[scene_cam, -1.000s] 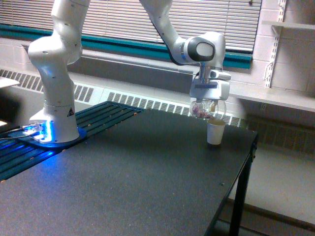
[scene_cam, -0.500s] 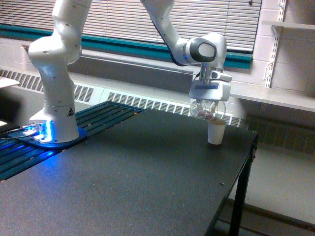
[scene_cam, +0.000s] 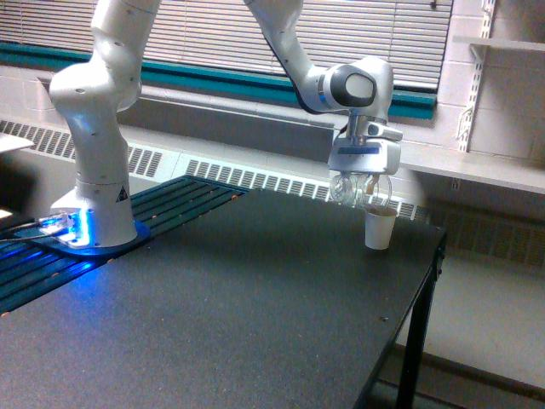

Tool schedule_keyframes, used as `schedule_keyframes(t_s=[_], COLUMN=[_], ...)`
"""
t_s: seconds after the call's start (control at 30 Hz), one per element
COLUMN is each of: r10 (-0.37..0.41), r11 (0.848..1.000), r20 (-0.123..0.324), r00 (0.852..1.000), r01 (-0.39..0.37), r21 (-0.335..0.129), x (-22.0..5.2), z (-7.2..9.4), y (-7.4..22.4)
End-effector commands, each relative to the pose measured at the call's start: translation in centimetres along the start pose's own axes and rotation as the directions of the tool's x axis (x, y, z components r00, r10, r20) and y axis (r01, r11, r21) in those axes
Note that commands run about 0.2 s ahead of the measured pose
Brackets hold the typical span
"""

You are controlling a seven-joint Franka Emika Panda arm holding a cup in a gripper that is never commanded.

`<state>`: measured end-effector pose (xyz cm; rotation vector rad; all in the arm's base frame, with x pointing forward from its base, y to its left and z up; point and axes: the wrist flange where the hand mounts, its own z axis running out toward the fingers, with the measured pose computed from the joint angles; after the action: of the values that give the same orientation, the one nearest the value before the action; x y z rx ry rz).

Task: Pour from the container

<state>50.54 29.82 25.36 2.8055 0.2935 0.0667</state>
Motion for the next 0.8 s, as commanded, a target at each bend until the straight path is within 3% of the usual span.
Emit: schedule_keyframes(t_s=[0.03,0.37,0.8], r10=[-0.023,-0.003,0.039], r11=[1.000,1.000,0.998], r20=[-0.006,-0.019,-0.065], r00=[1.000,1.000,0.997], r01=[0.023,0.003,-0.036], r21=[-0.010,0.006,0.049], x=[0.1,0.3,0.0], z=[-0.3,-1.0,-3.1], y=[-0.2,0.3,2.2])
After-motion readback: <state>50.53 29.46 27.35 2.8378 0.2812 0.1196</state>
